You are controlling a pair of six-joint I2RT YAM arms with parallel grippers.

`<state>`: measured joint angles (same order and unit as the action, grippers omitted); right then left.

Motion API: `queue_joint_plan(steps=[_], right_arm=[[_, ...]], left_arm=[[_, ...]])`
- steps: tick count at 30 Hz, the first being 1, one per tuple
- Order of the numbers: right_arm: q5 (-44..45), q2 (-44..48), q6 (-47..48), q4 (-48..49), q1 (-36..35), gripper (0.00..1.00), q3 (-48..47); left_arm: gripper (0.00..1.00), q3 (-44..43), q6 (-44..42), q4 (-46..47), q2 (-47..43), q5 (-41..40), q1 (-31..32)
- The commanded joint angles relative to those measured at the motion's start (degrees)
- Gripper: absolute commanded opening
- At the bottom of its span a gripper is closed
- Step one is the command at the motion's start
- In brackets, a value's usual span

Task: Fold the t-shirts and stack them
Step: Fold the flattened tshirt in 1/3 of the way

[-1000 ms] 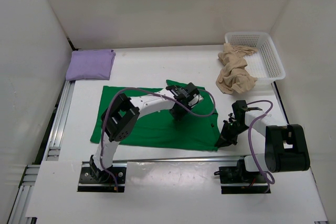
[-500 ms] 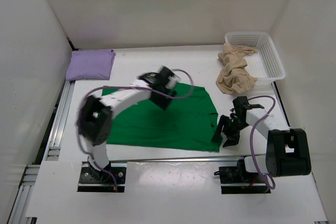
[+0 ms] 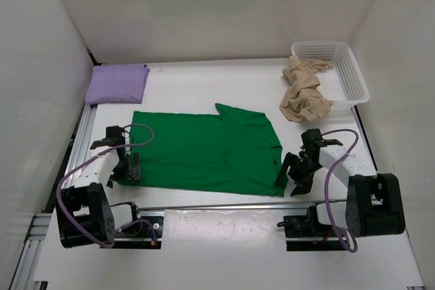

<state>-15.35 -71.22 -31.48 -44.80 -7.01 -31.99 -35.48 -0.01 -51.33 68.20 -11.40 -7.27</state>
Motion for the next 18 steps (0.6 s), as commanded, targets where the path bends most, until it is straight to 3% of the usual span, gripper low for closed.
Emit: queue_joint_plan(steps=[1, 7, 11, 15, 16, 17, 18], right_arm=[[-1.9, -2.0, -0.7, 2.2, -0.6, 0.76, 0.3], [-3.6, -2.5, -0.7, 4.1, -1.1, 0.73, 1.5], [-4.2, -3.0, -1.2, 5.2, -2.1, 0.63, 3.2], [-4.8, -3.7, -1.2, 5.9, -2.7, 0.33, 3.8], [-4.8, -4.4, -1.2, 5.9, -2.7, 0.17, 3.8], [-4.8, -4.9, -1.2, 5.9, -3.2, 0.1, 3.3], [-4.8, -4.9, -1.2, 5.9, -3.2, 0.04, 2.5]], left_arm=[[0.92, -0.7, 0.0, 4.1, 0.7, 4.1, -3.2], [0.91, -0.7, 0.0, 8.5, 6.3, 4.2, -8.4], [0.8, -1.3, 0.0, 9.1, 9.6, 6.6, -9.1], [0.52, -1.3, 0.0, 9.6, 10.3, 10.3, -9.1], [0.46, -1.3, 0.0, 9.6, 10.3, 10.9, -9.1], [0.31, -1.3, 0.0, 9.6, 10.3, 10.9, -9.1], [0.21, -1.3, 0.0, 9.6, 10.3, 10.9, -9.1]])
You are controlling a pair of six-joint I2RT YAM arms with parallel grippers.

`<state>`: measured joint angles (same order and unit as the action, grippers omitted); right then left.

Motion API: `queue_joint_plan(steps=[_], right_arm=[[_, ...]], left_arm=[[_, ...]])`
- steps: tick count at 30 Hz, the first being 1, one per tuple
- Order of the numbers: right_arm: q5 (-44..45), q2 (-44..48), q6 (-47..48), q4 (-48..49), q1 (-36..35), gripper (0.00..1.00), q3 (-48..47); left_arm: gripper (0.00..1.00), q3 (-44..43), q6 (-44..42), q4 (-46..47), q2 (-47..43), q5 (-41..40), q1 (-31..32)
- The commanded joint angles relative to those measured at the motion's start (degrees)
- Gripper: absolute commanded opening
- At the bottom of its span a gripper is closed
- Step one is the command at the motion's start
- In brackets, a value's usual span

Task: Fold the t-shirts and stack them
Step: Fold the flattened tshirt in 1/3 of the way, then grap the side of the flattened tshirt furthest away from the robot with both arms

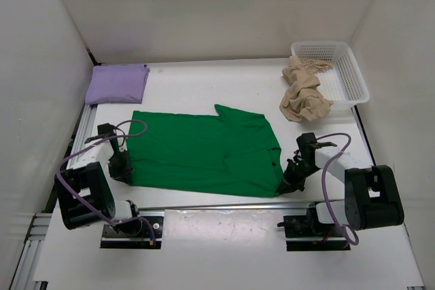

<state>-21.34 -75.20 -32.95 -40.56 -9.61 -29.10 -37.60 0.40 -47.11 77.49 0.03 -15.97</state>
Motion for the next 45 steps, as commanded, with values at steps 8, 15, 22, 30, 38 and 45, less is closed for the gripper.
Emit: queue_joint_plan(steps=[8, 15, 22, 30, 38, 45], right_arm=[[6.9, 10.1, -3.6, -13.9, -1.1, 0.0, -1.7], [8.8, 15.3, -6.7, -15.5, -1.1, 0.64, -1.7], [15.5, 1.3, 0.2, -14.8, -4.2, 0.72, -32.7], [14.9, -43.1, 8.3, -18.5, -6.2, 0.72, -81.5], [11.9, -62.6, 5.5, -15.9, -6.7, 0.72, -92.0], [9.0, -59.7, 6.6, -12.4, -11.5, 0.65, -81.2]], left_arm=[[0.1, 6.5, -0.4, -2.1, -12.4, -12.1, -1.0], [0.99, 9.0, -0.4, -7.1, -18.6, -13.1, -1.0], [0.99, -10.9, -0.4, -3.0, -15.8, -6.5, -1.0], [0.99, -36.1, -0.4, 3.2, 15.9, 2.1, -0.7], [0.99, -46.7, -0.4, 4.8, 31.5, 3.7, 0.0], [0.99, -47.4, -0.4, 5.5, 37.8, 5.1, 0.0]])
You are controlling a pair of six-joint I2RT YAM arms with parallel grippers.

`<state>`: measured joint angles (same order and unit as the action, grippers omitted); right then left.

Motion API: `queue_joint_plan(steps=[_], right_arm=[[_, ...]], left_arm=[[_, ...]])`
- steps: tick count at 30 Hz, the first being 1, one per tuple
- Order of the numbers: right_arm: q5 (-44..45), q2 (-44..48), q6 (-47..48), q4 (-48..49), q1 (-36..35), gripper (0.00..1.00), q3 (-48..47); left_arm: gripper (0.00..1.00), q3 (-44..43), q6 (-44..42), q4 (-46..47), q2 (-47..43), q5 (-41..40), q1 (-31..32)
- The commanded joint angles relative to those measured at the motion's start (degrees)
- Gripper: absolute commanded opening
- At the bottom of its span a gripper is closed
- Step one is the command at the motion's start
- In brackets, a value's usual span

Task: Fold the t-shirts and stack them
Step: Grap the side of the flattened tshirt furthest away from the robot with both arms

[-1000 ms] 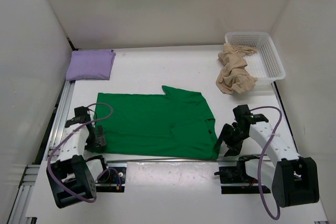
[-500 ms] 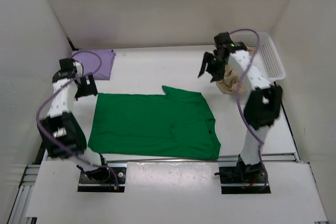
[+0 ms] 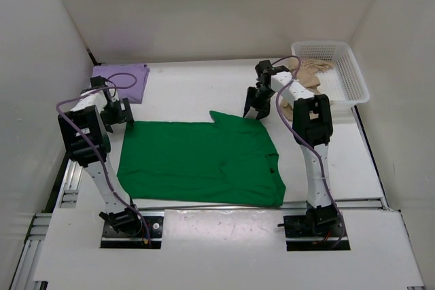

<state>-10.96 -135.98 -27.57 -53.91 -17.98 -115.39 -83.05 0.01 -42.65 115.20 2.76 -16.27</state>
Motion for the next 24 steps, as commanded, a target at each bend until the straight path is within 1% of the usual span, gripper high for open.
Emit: queue_joint_plan(steps=[1, 4, 5, 6, 7, 8, 10, 11, 12, 14, 15, 16, 17, 19, 20, 21, 22, 23, 24], right_arm=[[-1.3, 1.6, 1.2, 1.4, -3.1, 0.6, 6.1], [-1.3, 2.9, -0.1, 2.9, -3.1, 0.48, 9.7], [-2.0, 3.4, -0.6, 3.6, -3.1, 0.39, 9.7], [-2.6, 3.4, -0.6, 3.6, -3.1, 0.34, 9.7], [-2.6, 3.4, -0.6, 3.6, -2.6, 0.3, 9.7], [-3.4, 4.0, -0.6, 3.6, -2.6, 0.21, 9.7], [-4.1, 4.7, -0.6, 3.6, -2.6, 0.14, 9.7], [-4.1, 4.7, -0.6, 3.6, -2.6, 0.07, 9.7], [-4.8, 5.2, -0.6, 4.2, -2.6, 0.04, 9.7], [-4.8, 5.8, -1.2, 4.3, -2.6, 0.01, 9.1], [-4.8, 7.5, -1.3, 4.3, -2.6, 0.01, 9.1], [-4.8, 8.4, -1.3, 4.8, -2.6, 0.01, 9.1], [-4.8, 9.5, -1.3, 4.8, -2.6, 0.01, 10.1], [-3.3, 13.6, -1.3, 5.4, -3.1, 0.01, 11.8], [-1.4, 15.4, -1.3, 5.4, -3.9, 0.01, 14.6], [0.0, 19.5, -1.3, 6.1, -5.3, 0.01, 16.8], [1.3, 22.1, -0.7, 7.9, -6.3, 0.01, 19.6], [2.9, 27.6, -0.7, 9.2, -8.7, 0.01, 26.2], [6.7, 30.5, -0.7, 10.7, -10.1, 0.01, 29.9]], left_arm=[[0.99, -1.9, 0.0, 1.1, 0.1, 2.4, 0.3], [0.99, -1.4, 0.0, 2.4, 1.2, 3.1, 0.9], [0.99, -1.4, 0.0, 2.4, 1.2, 3.6, 0.9], [0.97, -1.4, 0.0, 2.9, 1.7, 4.3, 0.9], [0.88, -2.1, 0.0, 2.9, 2.6, 4.3, 1.4], [0.84, -2.1, 0.0, 2.9, 2.6, 4.9, 1.4], [0.76, -4.0, 0.0, 2.9, 4.7, 5.7, 1.4], [0.66, -4.1, 0.0, 2.9, 4.7, 6.5, 1.4], [0.6, -4.6, 0.0, 2.9, 5.5, 7.1, 1.4], [0.43, -4.6, 0.0, 2.9, 5.5, 7.6, 1.4], [0.24, -3.7, 0.0, 2.9, 5.5, 8.5, 1.4], [0.12, -3.0, 0.0, 2.9, 4.3, 8.5, 1.4], [0.1, -1.3, 0.0, 2.9, 2.2, 9.2, 1.4], [0.1, 1.3, 0.0, 2.9, -0.9, 9.8, 1.4], [0.1, 2.9, 0.0, 2.9, -5.2, 9.8, 1.9], [0.1, 6.4, 0.0, 3.5, -7.9, 9.3, 1.9], [0.1, 8.4, 0.0, 4.4, -10.7, 8.5, 1.9], [0.1, 10.5, 0.0, 5.0, -16.6, 8.0, 1.9], [0.1, 14.6, 0.0, 5.0, -19.5, 7.3, 1.9]])
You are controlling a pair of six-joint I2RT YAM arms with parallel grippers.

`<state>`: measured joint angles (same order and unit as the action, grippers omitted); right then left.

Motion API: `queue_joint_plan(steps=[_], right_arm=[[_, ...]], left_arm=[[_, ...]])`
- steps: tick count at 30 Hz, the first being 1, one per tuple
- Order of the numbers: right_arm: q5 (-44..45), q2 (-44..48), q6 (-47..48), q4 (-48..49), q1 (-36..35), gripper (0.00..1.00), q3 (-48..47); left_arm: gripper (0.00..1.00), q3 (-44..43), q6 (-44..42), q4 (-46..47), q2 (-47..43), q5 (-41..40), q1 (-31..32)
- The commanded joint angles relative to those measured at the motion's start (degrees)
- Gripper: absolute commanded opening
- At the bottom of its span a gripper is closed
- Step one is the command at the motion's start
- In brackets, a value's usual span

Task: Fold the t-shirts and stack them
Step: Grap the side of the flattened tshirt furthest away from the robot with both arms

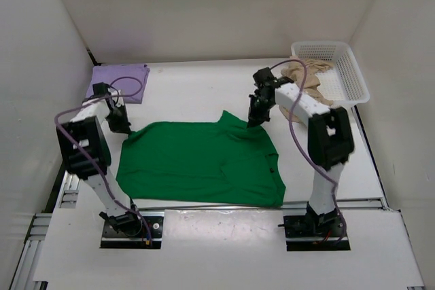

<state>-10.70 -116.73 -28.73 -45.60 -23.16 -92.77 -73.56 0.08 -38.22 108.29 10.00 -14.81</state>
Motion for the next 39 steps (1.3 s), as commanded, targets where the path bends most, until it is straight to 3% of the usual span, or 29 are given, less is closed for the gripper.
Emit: queue_joint_plan(steps=[1, 6, 8, 13, 19, 22, 27, 30, 33, 36, 39], right_arm=[[8.3, 14.0, -0.4, 5.1, -6.4, 0.01, 11.0], [15.3, 29.2, -6.8, 10.6, -16.0, 0.03, 34.0], [15.3, 32.1, -8.0, 13.1, -20.6, 0.17, 38.9], [20.6, 37.1, -8.0, 11.3, -31.1, 0.28, 45.1], [20.0, 50.3, -6.0, 10.6, -32.6, 0.31, 47.1], [20.4, 51.1, -6.8, 10.1, -26.8, 0.35, 47.1], [9.9, 38.9, -3.7, 15.0, -14.4, 0.44, 40.6], [5.0, 29.5, -0.2, 16.4, -14.4, 0.59, 32.8], [0.9, 21.3, 2.5, 16.4, -14.4, 0.66, 26.2], [-1.8, 15.0, 3.2, 16.4, -14.4, 0.64, 21.9], [-2.4, 11.3, 3.2, 15.2, -14.4, 0.53, 19.8]], left_arm=[[0.1, 7.1, -0.1, 1.1, -15.2, -0.5, 0.5], [0.1, 21.1, -0.1, 1.1, -28.0, -5.9, 1.0], [0.1, 24.9, -0.1, 1.1, -30.2, -6.9, 1.0], [0.1, 33.5, -0.1, 1.1, -34.5, -8.3, 1.0], [0.1, 35.2, -0.1, 1.1, -35.1, -8.9, 1.0], [0.1, 35.2, -0.1, 1.1, -34.5, -8.9, 1.0], [0.1, 35.2, -0.1, 1.1, -34.5, -8.2, 1.0], [0.1, 35.9, -0.1, 1.1, -33.9, -8.2, 1.0], [0.1, 35.9, -0.1, 1.1, -33.3, -8.2, 1.0], [0.1, 35.2, -0.1, 1.1, -33.3, -8.2, 1.0], [0.1, 33.8, -0.1, 1.1, -33.3, -8.8, 0.5]])
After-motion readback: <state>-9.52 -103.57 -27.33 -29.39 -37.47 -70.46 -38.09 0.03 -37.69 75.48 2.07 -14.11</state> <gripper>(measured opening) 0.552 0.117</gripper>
